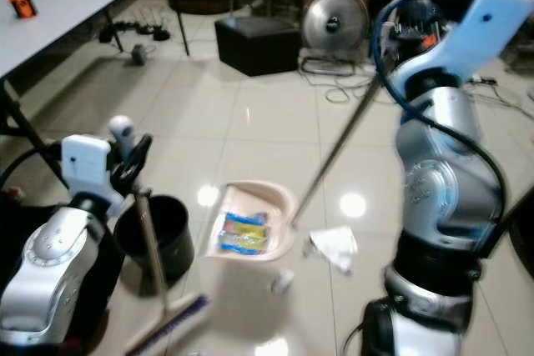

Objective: Sweep floor

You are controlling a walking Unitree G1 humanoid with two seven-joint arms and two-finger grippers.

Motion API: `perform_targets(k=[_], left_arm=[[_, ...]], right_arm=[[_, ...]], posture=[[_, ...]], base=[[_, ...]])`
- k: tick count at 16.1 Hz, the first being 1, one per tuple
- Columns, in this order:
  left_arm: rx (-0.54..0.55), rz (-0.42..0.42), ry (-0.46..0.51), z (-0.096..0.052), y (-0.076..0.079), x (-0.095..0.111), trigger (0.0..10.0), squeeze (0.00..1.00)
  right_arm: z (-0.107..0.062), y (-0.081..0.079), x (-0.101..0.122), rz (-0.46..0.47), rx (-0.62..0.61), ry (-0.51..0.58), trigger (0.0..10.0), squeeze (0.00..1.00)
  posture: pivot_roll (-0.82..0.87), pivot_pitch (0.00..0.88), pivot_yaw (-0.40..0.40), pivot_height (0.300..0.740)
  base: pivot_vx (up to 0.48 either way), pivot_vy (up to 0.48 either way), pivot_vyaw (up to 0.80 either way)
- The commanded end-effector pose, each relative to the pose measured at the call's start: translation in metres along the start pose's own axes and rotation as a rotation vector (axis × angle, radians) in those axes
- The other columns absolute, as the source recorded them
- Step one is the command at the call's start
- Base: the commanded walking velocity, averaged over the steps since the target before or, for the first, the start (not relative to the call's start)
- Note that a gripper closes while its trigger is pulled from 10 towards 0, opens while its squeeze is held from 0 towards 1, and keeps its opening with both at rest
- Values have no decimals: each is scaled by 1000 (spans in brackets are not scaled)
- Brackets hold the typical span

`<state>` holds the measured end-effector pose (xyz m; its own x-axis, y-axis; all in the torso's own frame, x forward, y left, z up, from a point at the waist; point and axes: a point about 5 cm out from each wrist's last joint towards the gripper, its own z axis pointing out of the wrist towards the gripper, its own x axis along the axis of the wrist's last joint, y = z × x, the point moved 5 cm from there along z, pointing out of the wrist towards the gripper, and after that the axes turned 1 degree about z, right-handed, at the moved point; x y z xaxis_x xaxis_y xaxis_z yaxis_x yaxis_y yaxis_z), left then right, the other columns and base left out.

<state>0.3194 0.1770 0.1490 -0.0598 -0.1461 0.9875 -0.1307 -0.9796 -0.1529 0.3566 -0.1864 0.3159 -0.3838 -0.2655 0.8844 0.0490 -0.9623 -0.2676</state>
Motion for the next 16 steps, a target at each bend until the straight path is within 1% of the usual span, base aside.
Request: perform_targets(k=[1,4,7,10,13,16], left_arm=[[7,15,23,1,-2,7,10000,0],[5,13,21,1,-1,6,10000,0],[8,16,19,1,-3,6,10000,0],[11,17,21,2,-4,7,10000,0],[-13,31,20,2,2,6,10000,0],[-11,22,21,3,2,6,10000,0]], right_arm=[[3,-9,12,19,37,39,10000,0],[4,-10,11,36,43,41,10000,0],[5,-12,11,59,45,45,10000,0],[5,-14,13,69,54,56,10000,0],[5,-14,13,74,52,62,10000,0],[4,-15,13,67,57,68,10000,0]], posture=[[-62,0,40,740],[-58,0,41,740],[-56,0,44,740],[-56,0,44,740],[-59,0,47,740],[-60,0,47,740]], base=[[428,0,800],[426,0,800],[429,0,800],[425,0,0],[424,0,0],[426,0,0]])
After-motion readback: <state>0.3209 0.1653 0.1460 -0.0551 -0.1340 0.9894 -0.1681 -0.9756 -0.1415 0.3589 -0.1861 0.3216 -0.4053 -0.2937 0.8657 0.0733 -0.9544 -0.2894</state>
